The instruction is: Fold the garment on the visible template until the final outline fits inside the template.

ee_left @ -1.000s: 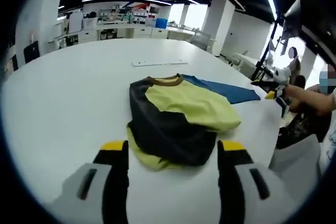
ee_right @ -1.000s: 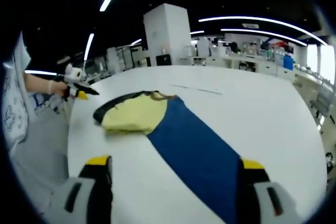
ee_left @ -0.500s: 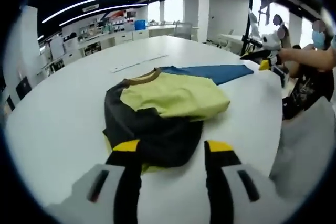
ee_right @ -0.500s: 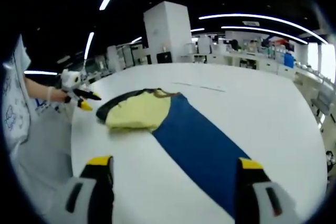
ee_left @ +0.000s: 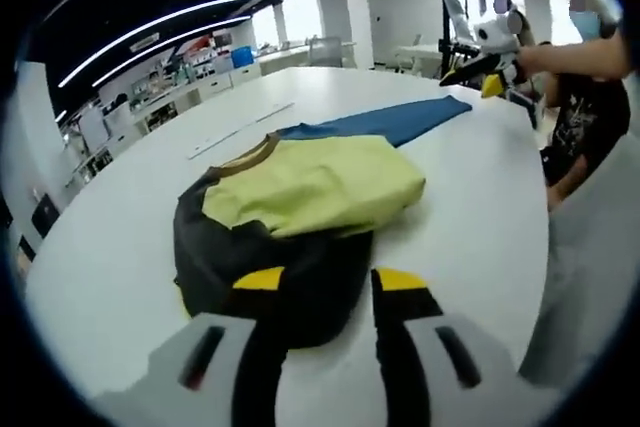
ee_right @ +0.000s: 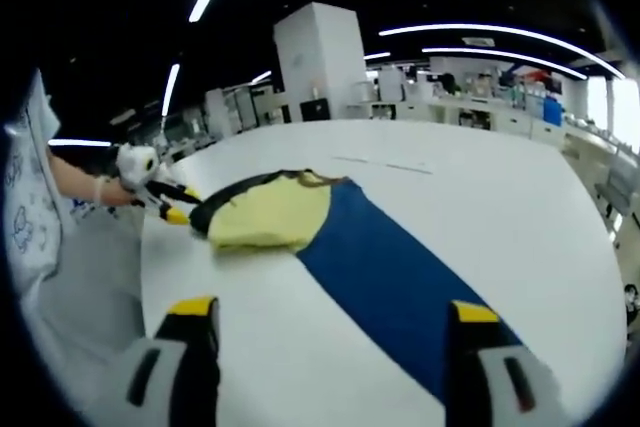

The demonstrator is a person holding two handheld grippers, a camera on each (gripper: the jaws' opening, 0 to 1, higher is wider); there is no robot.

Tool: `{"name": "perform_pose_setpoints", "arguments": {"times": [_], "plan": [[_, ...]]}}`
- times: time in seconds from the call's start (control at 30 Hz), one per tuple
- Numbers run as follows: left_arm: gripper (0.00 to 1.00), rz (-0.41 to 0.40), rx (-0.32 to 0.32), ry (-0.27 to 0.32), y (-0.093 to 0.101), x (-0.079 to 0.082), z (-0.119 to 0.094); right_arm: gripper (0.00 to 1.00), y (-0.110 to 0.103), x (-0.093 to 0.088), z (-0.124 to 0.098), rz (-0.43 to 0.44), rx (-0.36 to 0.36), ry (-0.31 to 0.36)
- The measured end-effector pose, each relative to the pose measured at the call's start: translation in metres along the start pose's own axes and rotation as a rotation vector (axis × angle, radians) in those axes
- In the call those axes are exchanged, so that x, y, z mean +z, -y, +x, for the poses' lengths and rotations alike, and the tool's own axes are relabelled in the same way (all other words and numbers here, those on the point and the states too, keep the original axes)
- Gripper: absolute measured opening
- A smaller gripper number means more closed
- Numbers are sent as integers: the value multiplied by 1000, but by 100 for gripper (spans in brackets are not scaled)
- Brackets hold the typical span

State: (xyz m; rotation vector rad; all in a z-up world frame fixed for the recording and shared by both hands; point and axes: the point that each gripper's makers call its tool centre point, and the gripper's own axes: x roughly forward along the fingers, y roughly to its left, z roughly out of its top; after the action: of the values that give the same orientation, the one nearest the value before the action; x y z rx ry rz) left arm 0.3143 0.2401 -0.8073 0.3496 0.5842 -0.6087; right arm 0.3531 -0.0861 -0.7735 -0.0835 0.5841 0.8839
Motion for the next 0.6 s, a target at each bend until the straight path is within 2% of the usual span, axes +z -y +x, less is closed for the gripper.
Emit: {"name": "perform_pose_setpoints", "arguments": {"times": [0.07,0.13,0.4,0.5,0.6], "plan": [[30,66,3,-22,3,1,3,94,-2,-1,0,2,3,-3],[29,97,9,-31,3,1,7,93,-5,-1,1,2,6,-5],[21,162,17,-57,7,3,23,92,-8,-4,0,14,13,-7],[17,211,50,-55,2,4,26,92,-11,-3,-1,20,17,-2],[12,214,72,-67,-2,2,29,91,-10,-4,-1,26,20,0]]}}
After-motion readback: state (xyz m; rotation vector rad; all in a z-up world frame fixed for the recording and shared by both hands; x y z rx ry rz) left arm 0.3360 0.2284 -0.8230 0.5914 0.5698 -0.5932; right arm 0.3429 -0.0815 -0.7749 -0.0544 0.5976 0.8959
